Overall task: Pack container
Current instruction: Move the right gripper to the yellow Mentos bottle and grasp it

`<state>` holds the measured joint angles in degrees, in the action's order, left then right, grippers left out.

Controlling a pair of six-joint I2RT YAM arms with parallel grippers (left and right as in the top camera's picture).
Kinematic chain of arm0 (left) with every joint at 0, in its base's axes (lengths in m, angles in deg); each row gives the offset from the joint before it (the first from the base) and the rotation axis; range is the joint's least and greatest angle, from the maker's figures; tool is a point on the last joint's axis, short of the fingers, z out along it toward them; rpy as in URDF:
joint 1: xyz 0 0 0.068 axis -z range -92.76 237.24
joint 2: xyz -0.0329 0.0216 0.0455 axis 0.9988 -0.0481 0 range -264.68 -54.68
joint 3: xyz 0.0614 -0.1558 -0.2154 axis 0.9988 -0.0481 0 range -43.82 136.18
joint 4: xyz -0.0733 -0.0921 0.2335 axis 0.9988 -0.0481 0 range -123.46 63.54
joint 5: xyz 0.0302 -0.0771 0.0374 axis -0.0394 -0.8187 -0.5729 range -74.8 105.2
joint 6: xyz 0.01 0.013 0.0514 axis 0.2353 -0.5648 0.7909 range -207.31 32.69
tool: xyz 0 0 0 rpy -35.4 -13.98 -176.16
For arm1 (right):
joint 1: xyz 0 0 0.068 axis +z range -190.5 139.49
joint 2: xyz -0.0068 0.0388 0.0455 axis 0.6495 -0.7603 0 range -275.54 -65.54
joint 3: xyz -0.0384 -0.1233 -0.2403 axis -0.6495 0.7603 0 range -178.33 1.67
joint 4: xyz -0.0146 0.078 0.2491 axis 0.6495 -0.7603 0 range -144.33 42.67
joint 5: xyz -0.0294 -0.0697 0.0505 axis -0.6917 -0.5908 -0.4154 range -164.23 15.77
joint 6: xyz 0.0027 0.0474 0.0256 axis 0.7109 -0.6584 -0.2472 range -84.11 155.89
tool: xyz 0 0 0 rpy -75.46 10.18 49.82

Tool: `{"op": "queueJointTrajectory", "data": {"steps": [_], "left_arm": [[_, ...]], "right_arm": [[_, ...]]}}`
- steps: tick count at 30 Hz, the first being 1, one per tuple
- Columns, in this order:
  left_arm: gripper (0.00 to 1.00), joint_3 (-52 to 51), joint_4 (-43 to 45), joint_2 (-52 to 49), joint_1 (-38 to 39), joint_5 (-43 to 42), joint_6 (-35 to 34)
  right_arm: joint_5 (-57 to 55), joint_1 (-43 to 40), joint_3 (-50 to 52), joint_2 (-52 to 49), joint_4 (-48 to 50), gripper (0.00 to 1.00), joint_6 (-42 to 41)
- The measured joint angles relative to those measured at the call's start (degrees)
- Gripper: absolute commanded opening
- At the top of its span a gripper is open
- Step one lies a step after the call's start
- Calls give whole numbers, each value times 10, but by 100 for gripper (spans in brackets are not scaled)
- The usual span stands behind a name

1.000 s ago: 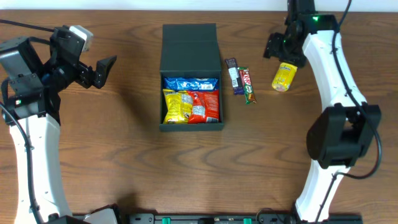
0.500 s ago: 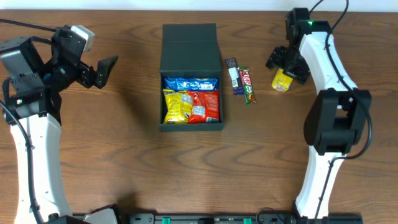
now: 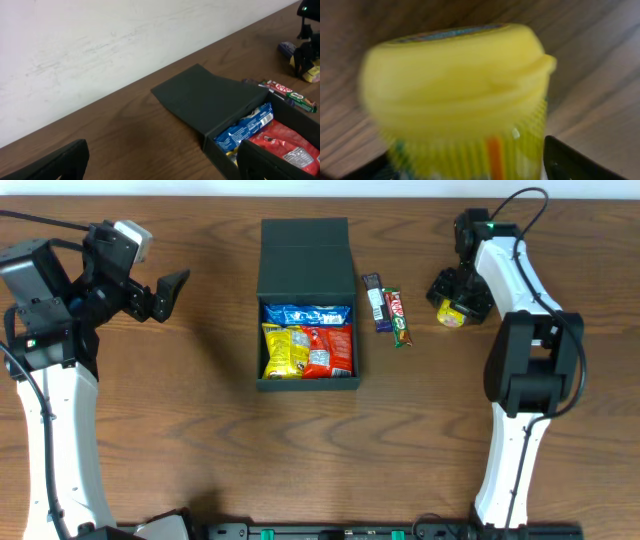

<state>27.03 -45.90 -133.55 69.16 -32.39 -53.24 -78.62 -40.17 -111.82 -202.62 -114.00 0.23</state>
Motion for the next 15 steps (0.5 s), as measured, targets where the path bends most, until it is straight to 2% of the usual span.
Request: {"op": "queueJointTrajectory", "data": {"steps": [6, 12, 15], "left_arm": [[95, 0, 0, 0, 0, 0, 0], [95, 0, 0, 0, 0, 0, 0], [95, 0, 0, 0, 0, 0, 0]], "right_arm": [[2, 0, 0, -3, 12, 54, 8], [1, 0, 0, -3, 16, 47, 22], [1, 0, 0, -3, 15, 38, 32]]}}
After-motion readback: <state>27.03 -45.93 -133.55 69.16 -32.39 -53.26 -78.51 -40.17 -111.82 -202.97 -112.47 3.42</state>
